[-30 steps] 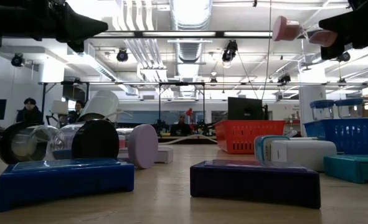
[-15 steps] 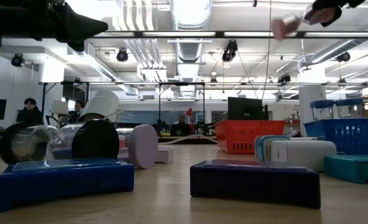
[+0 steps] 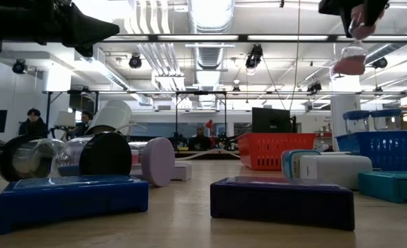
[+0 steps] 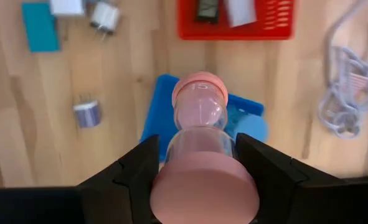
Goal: Pick & Place Office items
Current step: Put the pink hourglass into the blue bin
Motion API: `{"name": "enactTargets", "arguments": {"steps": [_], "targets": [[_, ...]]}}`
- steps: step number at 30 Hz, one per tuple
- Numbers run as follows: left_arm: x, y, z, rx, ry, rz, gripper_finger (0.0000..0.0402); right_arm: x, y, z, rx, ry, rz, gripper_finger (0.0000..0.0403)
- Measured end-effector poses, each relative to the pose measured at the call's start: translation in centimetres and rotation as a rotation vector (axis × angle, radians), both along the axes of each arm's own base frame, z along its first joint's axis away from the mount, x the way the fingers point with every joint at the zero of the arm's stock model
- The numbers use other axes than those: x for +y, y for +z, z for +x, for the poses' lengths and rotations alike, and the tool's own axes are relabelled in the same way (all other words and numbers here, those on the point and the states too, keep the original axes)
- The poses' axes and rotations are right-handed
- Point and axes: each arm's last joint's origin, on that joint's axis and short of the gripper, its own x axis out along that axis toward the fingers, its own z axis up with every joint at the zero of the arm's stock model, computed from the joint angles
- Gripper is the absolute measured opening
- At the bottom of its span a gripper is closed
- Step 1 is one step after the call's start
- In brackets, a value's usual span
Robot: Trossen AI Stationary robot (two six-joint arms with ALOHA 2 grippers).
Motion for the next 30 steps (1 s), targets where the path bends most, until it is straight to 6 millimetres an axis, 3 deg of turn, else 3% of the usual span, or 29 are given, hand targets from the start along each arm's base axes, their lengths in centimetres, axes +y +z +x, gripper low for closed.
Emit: {"name": "enactTargets", "arguments": {"steps": [5,11,18,30], "targets": [[0.0,0.0,0.0,0.001,0.0,0.0,0.0012,0.6,-2.1,2.5,0.113,0.057,-0.003,0.0189],[0.0,-0.1,0.0,0.006,0.0,0.0,0.0012,0.6,-5.5,3.2,0.209,0.088,-0.017,0.0189],[0.0,-0.1,0.0,0.008,0.0,0.0,0.0012,-0.7,-9.3,2.0,0.181,0.043,0.046,0.0189],[0.0,-0.1,0.0,0.01,0.001,0.007,0.0012,-2.5,-12.5,-0.1,0.163,-0.053,0.071,0.0189]]}}
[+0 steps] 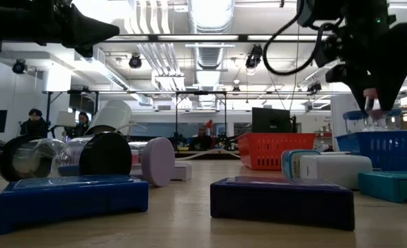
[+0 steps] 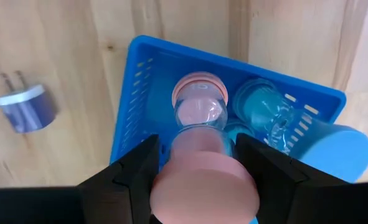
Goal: Pick & Place Office items
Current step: Put the pink hourglass into the blue bin, then put the light blue digital clock into the red bin
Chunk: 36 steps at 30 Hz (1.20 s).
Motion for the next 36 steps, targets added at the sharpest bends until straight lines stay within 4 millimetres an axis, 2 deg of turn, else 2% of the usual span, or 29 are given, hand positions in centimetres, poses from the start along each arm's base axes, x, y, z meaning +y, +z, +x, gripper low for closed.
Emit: {"name": "enactTargets", "arguments": {"steps": [12,19,23,29,36], "targets": [[0.0,0.0,0.0,0.001,0.0,0.0,0.0012,-1.6,-2.6,1.9,0.096,-0.022,0.0,0.0189],[0.0,-0.1,0.0,0.004,0.0,0.0,0.0012,-1.8,-3.4,2.1,0.111,-0.006,0.022,0.019],[0.0,-0.1,0.0,0.004,0.0,0.0,0.0012,-1.7,-3.5,2.4,0.082,-0.008,0.024,0.0234],[0.0,-0.1,0.0,0.004,0.0,0.0,0.0012,-1.7,-2.3,2.3,0.048,-0.012,0.024,0.0282],[0.0,-0.1,0.0,0.003,0.0,0.0,0.0012,-1.7,0.4,1.5,-0.015,-0.013,0.024,0.0291]]}}
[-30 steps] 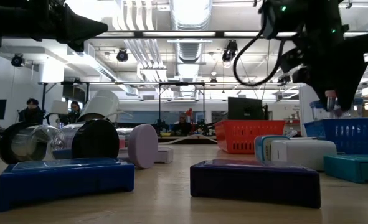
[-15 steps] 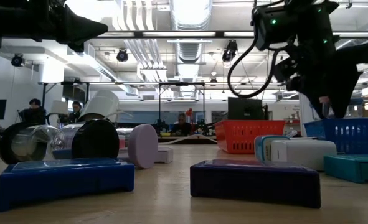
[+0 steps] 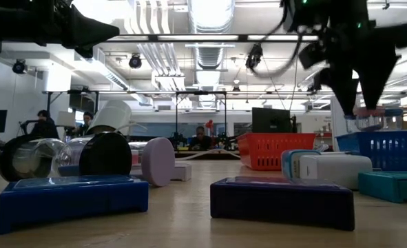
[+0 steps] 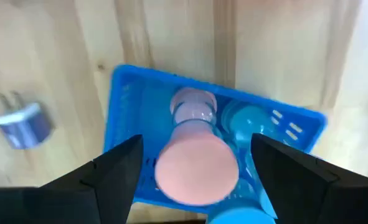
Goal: Pick & Place Office items
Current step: Put the light blue digital clock into the red bin
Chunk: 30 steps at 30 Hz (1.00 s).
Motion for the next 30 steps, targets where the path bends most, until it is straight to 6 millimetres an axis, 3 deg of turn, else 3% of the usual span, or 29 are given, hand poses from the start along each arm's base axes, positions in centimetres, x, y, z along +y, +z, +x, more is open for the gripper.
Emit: {"name": "enactTargets", "arguments": {"steps": [4,8,11,14,19,24,30], "targets": [[0.0,0.0,0.0,0.0,0.0,0.0,0.0012,0.0,2.8,-1.1,-0.186,-0.018,-0.021,0.028],[0.0,0.0,0.0,0.0,0.0,-0.001,0.0012,0.1,6.1,-2.7,-0.591,-0.025,-0.024,0.0258],[0.0,0.0,0.0,-0.001,0.0,-0.008,0.0012,0.3,7.8,-4.4,-0.887,-0.016,-0.008,0.0224],[0.0,0.0,0.0,-0.002,-0.001,-0.012,0.0012,0.7,8.3,-6.4,-1.115,0.001,0.011,0.0173],[0.0,0.0,0.0,-0.003,-0.001,-0.015,0.0012,1.0,6.6,-9.0,-1.385,0.026,0.037,0.0089],[0.0,0.0,0.0,-0.008,-0.002,-0.046,0.0012,1.0,3.7,-10.3,-1.488,0.054,0.023,0.0019],[0.0,0.1,0.0,-0.014,-0.002,-0.061,0.0012,1.1,1.2,-11.3,-1.615,0.161,0.011,0.0013]]}}
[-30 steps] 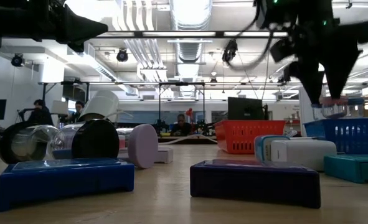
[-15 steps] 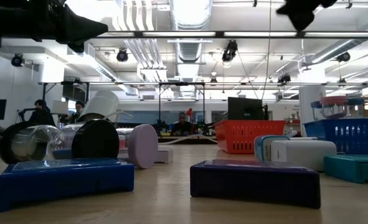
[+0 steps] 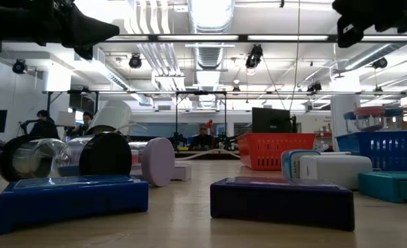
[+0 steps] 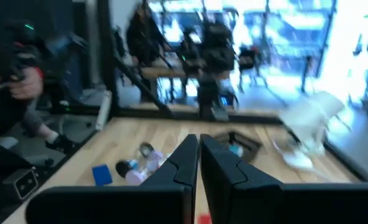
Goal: Pick & Place Office items
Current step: Put the light blue digital clock into the red bin
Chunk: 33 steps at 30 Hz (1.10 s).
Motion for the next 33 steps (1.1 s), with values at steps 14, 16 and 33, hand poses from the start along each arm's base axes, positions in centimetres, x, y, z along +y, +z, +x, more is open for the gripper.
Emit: {"name": "enactTargets", "arguments": {"steps": [14,16,33], "targets": [[0.0,0.0,0.0,0.004,0.001,0.014,0.0012,0.2,-1.9,-0.7,-0.138,0.084,-0.021,0.0013],[0.0,-0.1,0.0,0.007,0.001,0.015,0.0012,0.2,-2.2,-0.7,-0.13,0.087,-0.023,0.0013],[0.0,-0.1,-0.2,0.019,0.004,0.038,0.0012,0.2,-3.0,-0.5,-0.071,0.087,-0.061,0.0013]]}}
